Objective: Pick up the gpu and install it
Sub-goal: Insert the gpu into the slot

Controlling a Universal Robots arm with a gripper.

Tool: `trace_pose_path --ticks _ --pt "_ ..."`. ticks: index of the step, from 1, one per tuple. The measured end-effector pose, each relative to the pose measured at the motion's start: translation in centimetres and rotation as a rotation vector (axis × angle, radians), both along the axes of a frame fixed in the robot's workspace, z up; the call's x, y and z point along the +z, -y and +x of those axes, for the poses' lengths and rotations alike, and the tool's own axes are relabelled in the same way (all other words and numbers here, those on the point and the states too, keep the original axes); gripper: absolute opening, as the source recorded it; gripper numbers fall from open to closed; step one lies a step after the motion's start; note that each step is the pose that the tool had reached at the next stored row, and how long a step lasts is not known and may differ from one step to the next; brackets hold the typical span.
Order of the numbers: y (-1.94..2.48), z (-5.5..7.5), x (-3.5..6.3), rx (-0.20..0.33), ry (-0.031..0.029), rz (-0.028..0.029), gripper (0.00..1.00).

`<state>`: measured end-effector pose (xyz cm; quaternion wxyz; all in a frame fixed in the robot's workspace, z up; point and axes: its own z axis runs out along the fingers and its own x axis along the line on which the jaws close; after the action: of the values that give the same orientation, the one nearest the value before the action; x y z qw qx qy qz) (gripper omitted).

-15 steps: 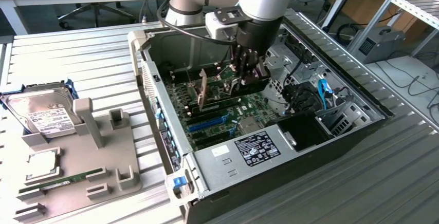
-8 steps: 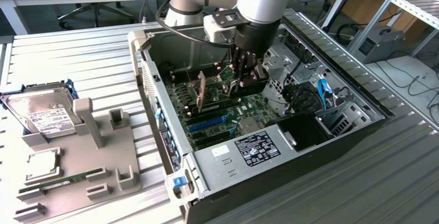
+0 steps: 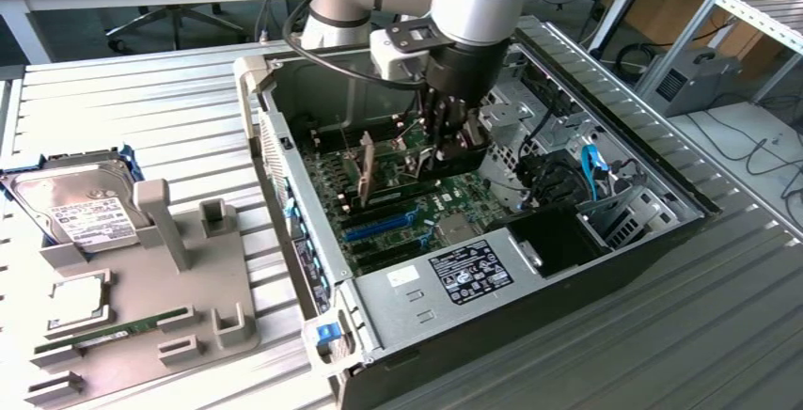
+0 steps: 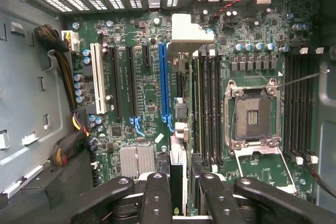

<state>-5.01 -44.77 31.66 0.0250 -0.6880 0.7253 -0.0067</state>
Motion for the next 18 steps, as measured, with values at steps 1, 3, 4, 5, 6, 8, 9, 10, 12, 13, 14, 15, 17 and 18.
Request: trace_pose_path --ticks 1,3,4,5,6,8,9,10,12,13,14,15,17,18 --pt "0.0 -0.07 -0.03 0.0 0.0 0.0 0.26" --pt "0.0 -0.23 -0.09 0.0 0.0 0.0 0.26" --pt "0.0 -0.29 -0.12 0.0 0.0 0.0001 0.26" --pt "0.0 -0.4 -0.17 0.0 0.0 0.0001 0.26" --pt "0.0 -0.44 -0.2 0.0 0.0 0.0001 0.26" --pt "0.0 -0.52 -0.29 0.0 0.0 0.0001 0.26" --pt "0.0 -0.55 -0.32 0.0 0.0 0.0001 0.26" --pt "0.0 -0.58 -0.36 0.0 0.0 0.0 0.26" --pt "0.0 -0.62 -0.42 0.0 0.0 0.0001 0.26" --pt "0.0 -0.63 -0.45 0.0 0.0 0.0001 0.26" --pt "0.0 -0.65 -0.47 0.0 0.0 0.0 0.26" --pt "0.0 -0.67 -0.49 0.0 0.0 0.0 0.26" --pt "0.0 -0.69 -0.55 0.0 0.0 0.0 0.26" --pt "0.0 -0.7 -0.57 0.0 0.0 0.0 0.26"
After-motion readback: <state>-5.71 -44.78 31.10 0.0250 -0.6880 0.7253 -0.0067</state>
